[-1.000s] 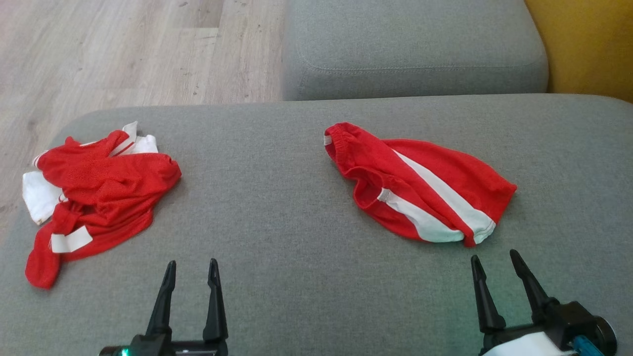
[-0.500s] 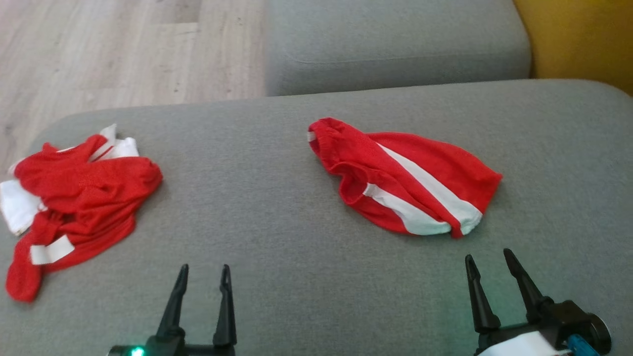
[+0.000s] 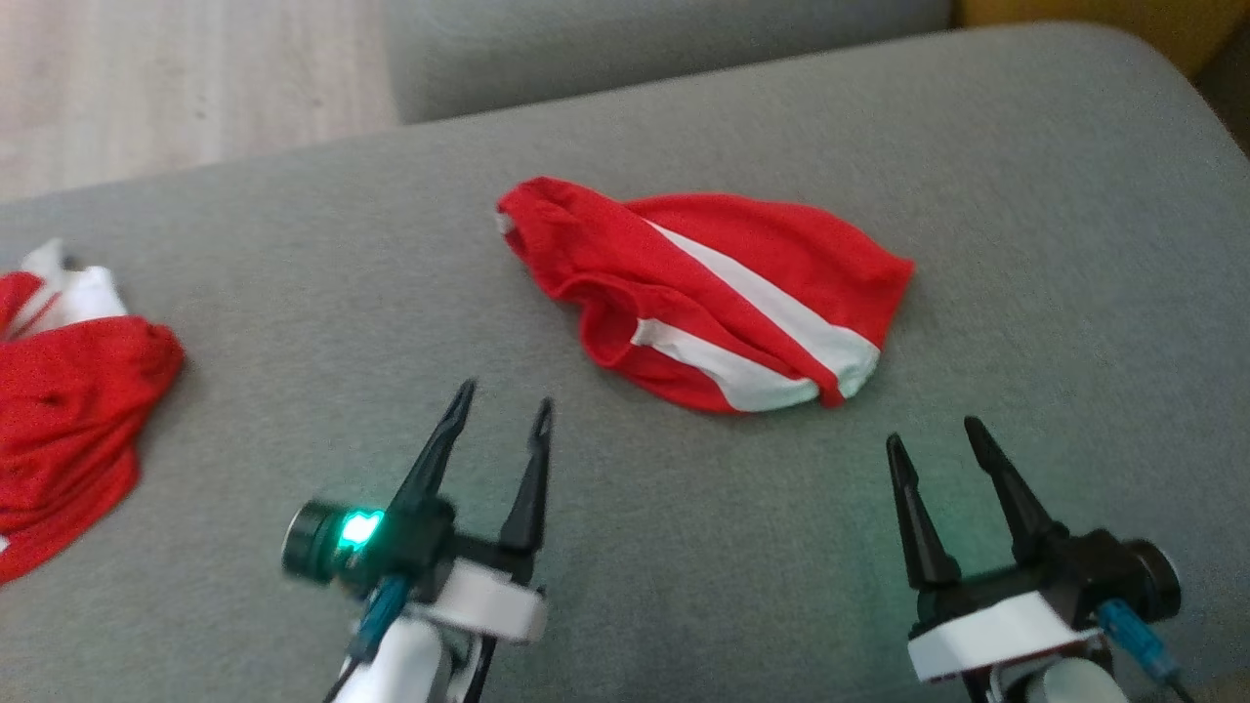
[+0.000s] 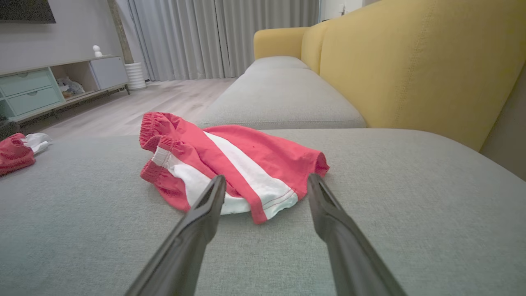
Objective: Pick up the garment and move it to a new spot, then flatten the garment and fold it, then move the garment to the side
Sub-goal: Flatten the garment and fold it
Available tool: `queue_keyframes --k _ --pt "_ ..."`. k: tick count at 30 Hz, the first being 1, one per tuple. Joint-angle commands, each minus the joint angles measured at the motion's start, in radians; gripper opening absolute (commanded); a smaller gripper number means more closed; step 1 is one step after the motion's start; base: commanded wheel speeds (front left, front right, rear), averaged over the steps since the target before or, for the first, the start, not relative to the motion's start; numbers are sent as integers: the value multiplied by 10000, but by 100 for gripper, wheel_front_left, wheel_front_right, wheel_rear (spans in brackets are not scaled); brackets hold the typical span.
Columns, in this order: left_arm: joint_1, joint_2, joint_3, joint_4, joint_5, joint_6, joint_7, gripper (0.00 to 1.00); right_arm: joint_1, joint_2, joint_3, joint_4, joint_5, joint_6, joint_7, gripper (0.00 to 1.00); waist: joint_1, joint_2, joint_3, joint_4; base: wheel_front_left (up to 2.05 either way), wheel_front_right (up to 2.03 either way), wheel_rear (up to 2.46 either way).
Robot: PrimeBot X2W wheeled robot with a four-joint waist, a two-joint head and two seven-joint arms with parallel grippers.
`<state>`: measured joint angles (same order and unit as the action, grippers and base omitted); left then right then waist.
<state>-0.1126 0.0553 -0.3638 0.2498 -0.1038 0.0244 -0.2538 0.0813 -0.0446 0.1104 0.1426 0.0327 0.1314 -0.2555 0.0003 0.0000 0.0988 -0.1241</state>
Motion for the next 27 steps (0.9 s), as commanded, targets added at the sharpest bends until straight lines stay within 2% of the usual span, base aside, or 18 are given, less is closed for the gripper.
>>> queue_keyframes --k 1,5,6,9,20,21,22,23,27 --pt "-698 -51 104 -16 134 -122 -80 100 -439 -56 263 -364 -25 -7 -63 100 -3 0 512 -475 0 0 0" --pt "-1873 -51 -482 1210 115 -517 -80 100 -658 -56 317 -410 50 -7 -63 100 -3 0 965 -799 0 0 0" --pt "-2447 -51 -721 1910 50 -642 -80 100 -753 -56 374 -409 86 -7 -63 100 -3 0 1136 -948 0 0 0" --pt "-3484 -51 -1085 3202 -110 -717 -41 100 -915 -56 443 -398 153 -7 -63 100 -3 0 1386 -1216 0 0 0" --pt "-4797 -51 -1531 4995 -937 -883 -34 100 -1030 -56 543 -341 265 -7 -63 100 -3 0 1555 -1670 0 0 0" --pt "-4820 -51 -1555 5015 -1012 -930 -45 86 -1026 -56 559 -332 271 -7 -63 100 -3 0 1540 -1703 0 0 0" --pt "-4834 -51 -1586 5029 -1080 -979 -53 25 -1022 -56 579 -322 277 -7 -63 100 -3 0 1522 -1738 0 0 0" --pt "-4854 -51 -1654 5046 -1086 -1033 -60 0 -1017 -56 596 -312 285 -7 -63 100 -3 0 1496 -1774 0 0 0" --pt "-4940 -51 -1734 4784 -1205 -1149 -74 0 -973 -56 627 -289 306 -7 -63 100 -3 0 1388 -1890 0 0 0"
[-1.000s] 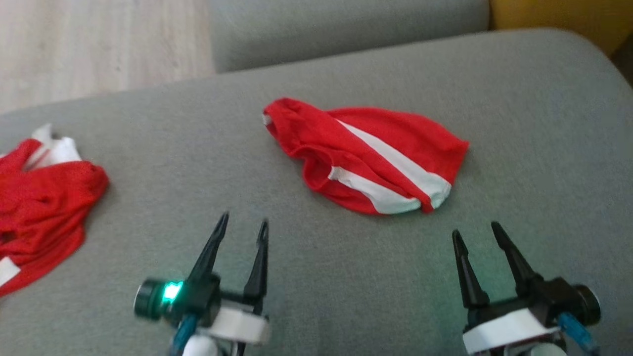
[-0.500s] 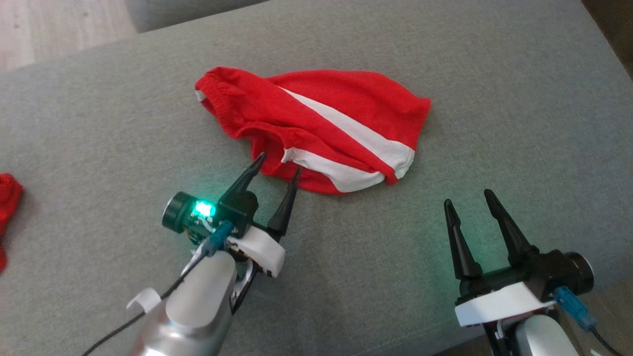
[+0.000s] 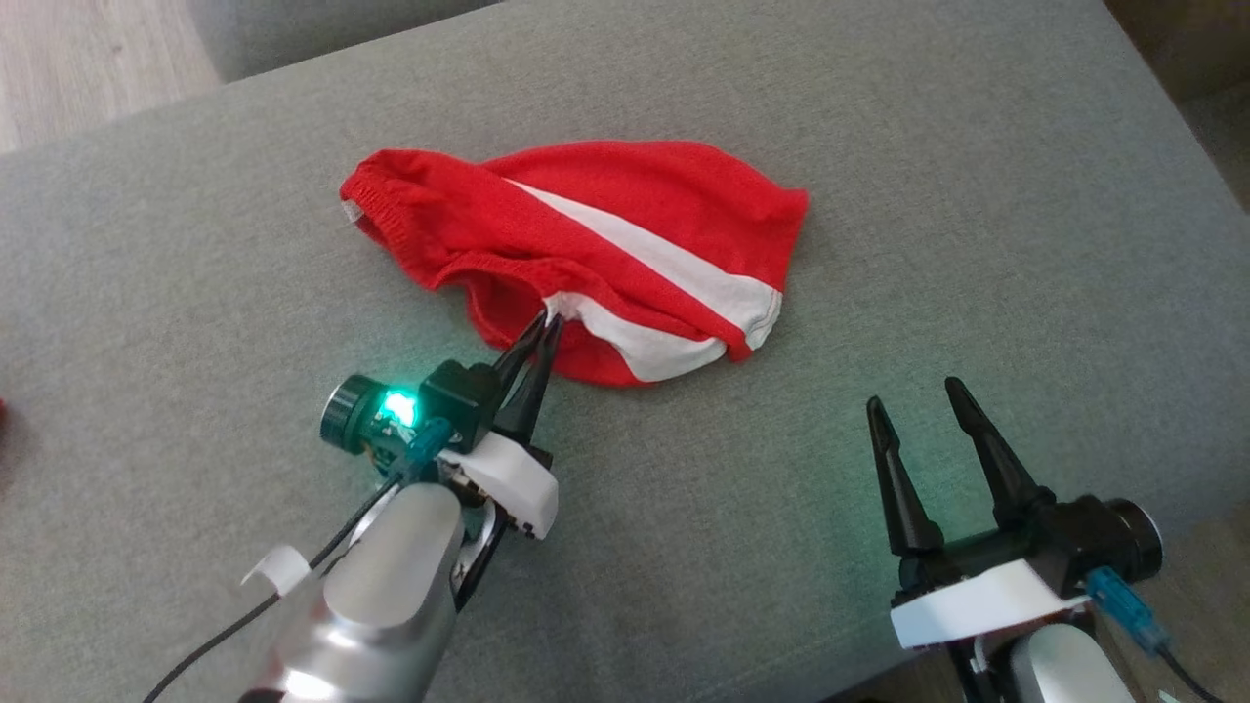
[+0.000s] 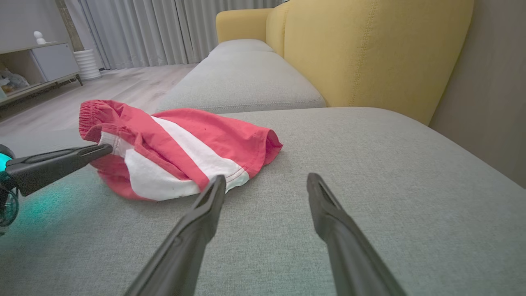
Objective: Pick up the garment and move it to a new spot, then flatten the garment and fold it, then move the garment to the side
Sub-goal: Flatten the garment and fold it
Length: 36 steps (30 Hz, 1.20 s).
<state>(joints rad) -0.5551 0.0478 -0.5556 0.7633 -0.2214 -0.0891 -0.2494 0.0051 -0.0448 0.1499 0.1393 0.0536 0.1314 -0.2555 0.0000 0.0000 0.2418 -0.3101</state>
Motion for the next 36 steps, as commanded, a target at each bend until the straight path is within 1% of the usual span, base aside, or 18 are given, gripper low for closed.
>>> queue_keyframes --k 1,6,9,12,16,20,22,24,28,32,36 --pt "-512 24 176 -488 -42 -37 -119 0 -189 -54 231 -244 96 -7 -63 100 0 0 -86 -51 0 0 0" --pt "-501 24 2 -1118 -219 -193 -121 0 -63 -54 281 -166 78 -7 -63 100 0 0 -364 -144 0 0 0" --pt "-779 24 -302 -1456 -391 -310 -122 0 -17 -54 386 -150 83 -7 -63 100 0 0 -636 -233 0 0 0" --pt "-1378 24 -631 -1741 -562 -375 -112 0 100 -54 471 -128 111 -7 -63 100 0 0 -966 -297 0 0 0" --pt "-2386 42 -815 -2351 -1002 -406 51 0 332 -54 516 -103 137 -7 -63 100 0 0 -1355 -243 0 0 0" --pt "-3184 286 -797 -3054 -1366 -412 223 0 463 -54 454 -126 142 -7 -63 100 0 0 -1565 9 0 0 0" --pt "-3234 502 -717 -3321 -1645 -413 396 0 497 -54 435 -153 130 -7 -63 100 0 0 -1634 185 0 0 0" --pt "-2944 828 -681 -3539 -1993 -413 682 0 523 -54 395 -178 131 -7 -63 100 0 0 -1660 371 0 0 0" --pt "-1598 1667 -835 -3966 -2735 -414 1167 0 582 -54 262 -157 210 -7 -63 100 0 0 -1537 862 0 0 0" --pt "-165 2515 -752 -4190 -3003 -336 1084 0 538 -54 253 22 312 -7 -63 100 0 0 -1303 1371 0 0 0" --pt "631 3112 -667 -4308 -2992 -203 842 0 405 -54 -1 218 670 -7 -63 100 0 0 -1049 1933 0 0 0"
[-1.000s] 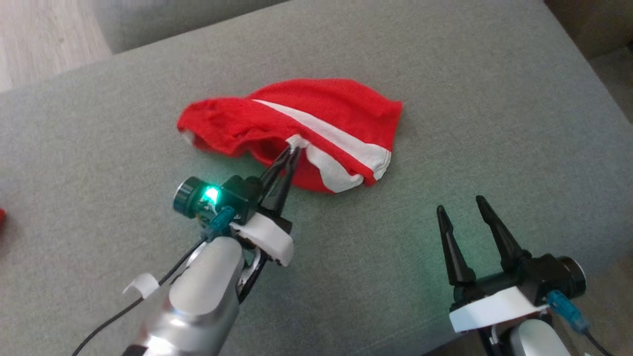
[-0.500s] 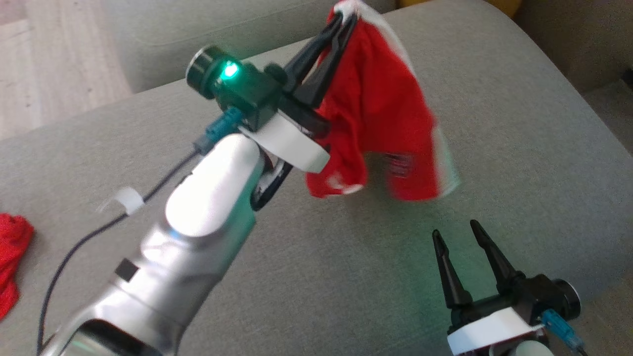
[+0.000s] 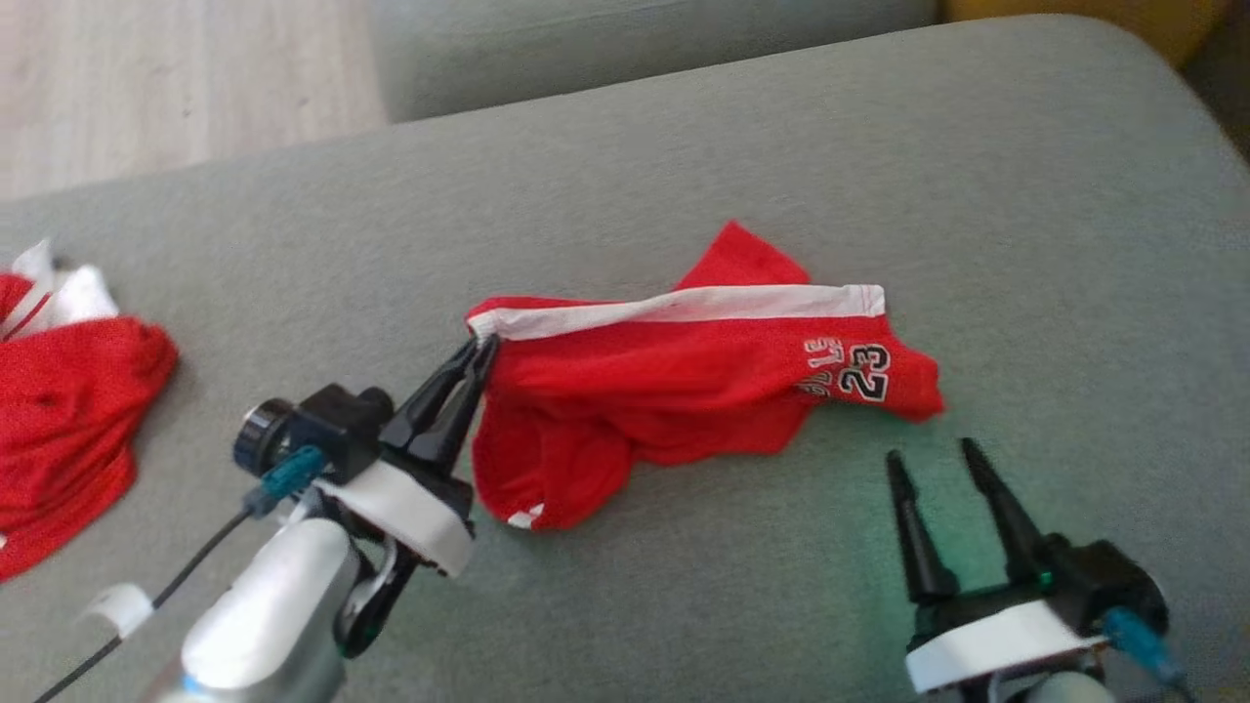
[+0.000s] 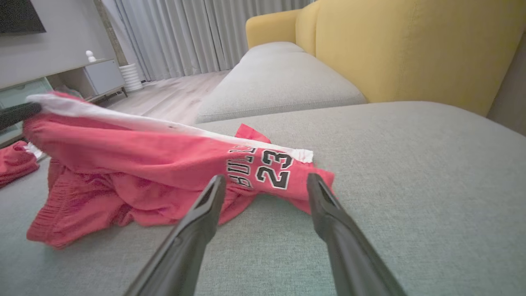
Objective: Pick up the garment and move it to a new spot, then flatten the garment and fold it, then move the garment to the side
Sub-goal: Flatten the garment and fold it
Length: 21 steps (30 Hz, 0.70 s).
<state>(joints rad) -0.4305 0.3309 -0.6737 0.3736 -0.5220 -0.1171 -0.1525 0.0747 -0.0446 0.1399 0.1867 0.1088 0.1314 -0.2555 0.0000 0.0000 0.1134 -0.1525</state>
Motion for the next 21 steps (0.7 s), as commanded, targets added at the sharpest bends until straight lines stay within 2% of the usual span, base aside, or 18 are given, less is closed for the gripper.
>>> queue_keyframes --k 1,3,5,11,16,21 --pt "-522 399 546 -408 18 94 -179 0 -350 -56 -32 -204 315 -7 -63 100 0 0 288 481 0 0 0" --pt "-452 608 552 -400 78 105 -212 0 -470 -56 -377 -19 1293 -7 -63 100 0 0 407 723 0 0 0" --pt "-497 764 586 -369 103 105 -228 0 -763 -56 -559 224 1789 -7 -63 100 0 0 540 943 0 0 0" --pt "-961 1203 520 -104 335 48 -185 0 -2100 -56 -654 832 1553 -7 -63 100 0 0 992 1406 0 0 0" --pt "-1390 1296 378 90 499 7 -168 0 -3217 -123 -253 2046 1494 -7 -63 100 0 0 1316 1622 0 0 0" --pt "-1842 1150 191 274 535 -38 -248 0 -4782 -970 939 3840 2706 -7 -63 100 0 0 1660 1857 0 0 0"
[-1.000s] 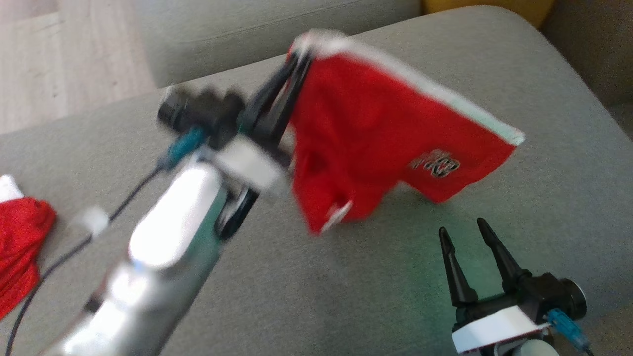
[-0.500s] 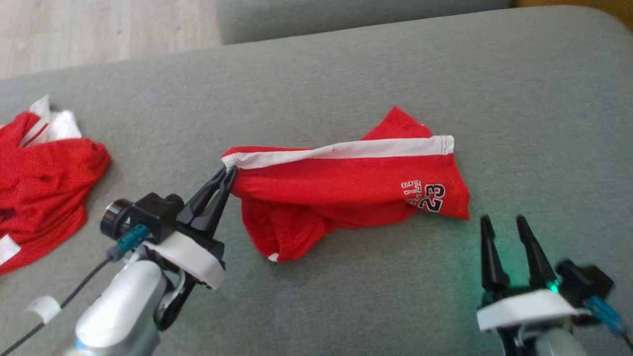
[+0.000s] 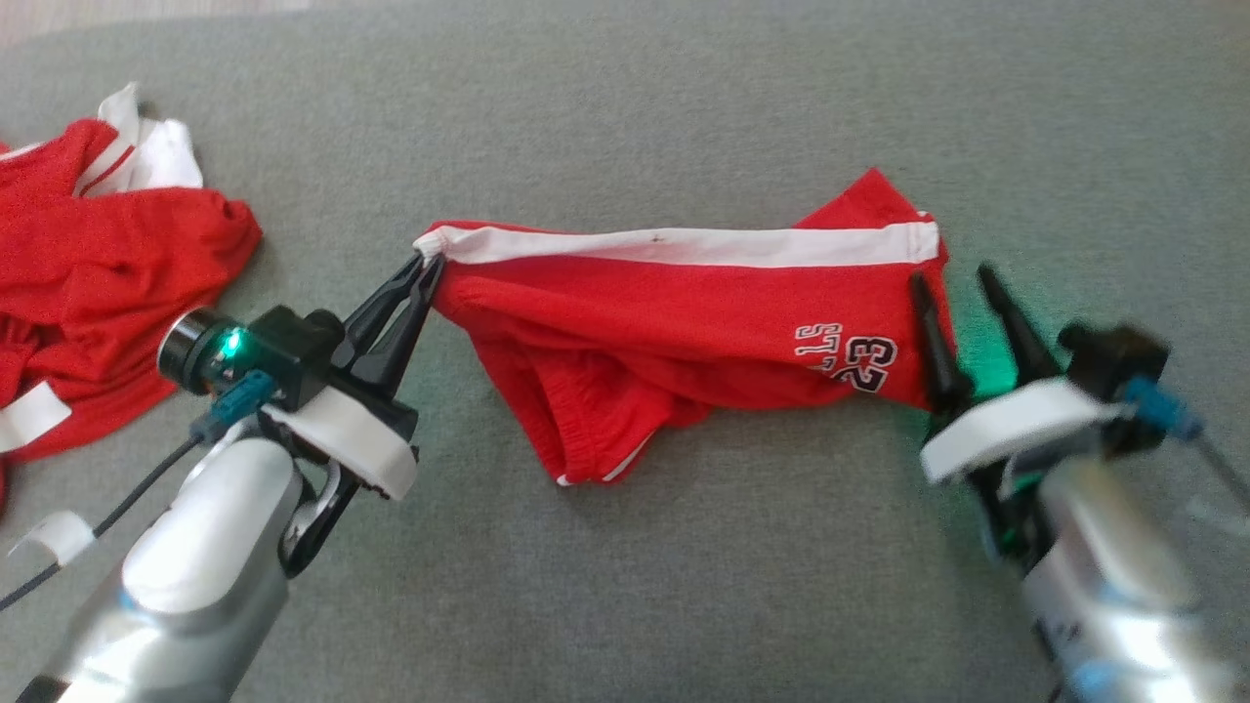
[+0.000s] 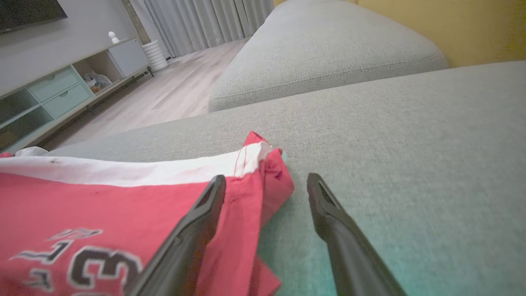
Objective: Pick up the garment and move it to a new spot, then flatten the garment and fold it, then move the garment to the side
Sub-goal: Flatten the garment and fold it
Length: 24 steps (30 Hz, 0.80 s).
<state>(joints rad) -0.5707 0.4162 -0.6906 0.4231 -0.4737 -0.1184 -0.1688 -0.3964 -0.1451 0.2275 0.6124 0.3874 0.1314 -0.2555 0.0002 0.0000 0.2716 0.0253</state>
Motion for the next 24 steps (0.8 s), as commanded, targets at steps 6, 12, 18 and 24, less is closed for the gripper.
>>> queue_keyframes --k 6,12,18,24 --pt "-780 139 158 74 41 -58 -245 0 -1269 -922 1579 407 1143 -7 -63 100 -2 0 286 249 0 0 0" --pt "-914 99 -21 319 -24 -81 -383 0 -1924 -1524 3149 1036 2138 -7 -60 100 -2 0 333 304 0 0 0" --pt "-988 99 -150 473 -83 -93 -500 0 -2404 -1757 3638 1261 2224 -7 -61 64 -2 0 340 351 0 0 0" --pt "-1045 76 -249 594 -137 -100 -584 0 -2495 -1850 3836 1338 2151 -7 -62 0 -2 0 273 403 0 0 0"
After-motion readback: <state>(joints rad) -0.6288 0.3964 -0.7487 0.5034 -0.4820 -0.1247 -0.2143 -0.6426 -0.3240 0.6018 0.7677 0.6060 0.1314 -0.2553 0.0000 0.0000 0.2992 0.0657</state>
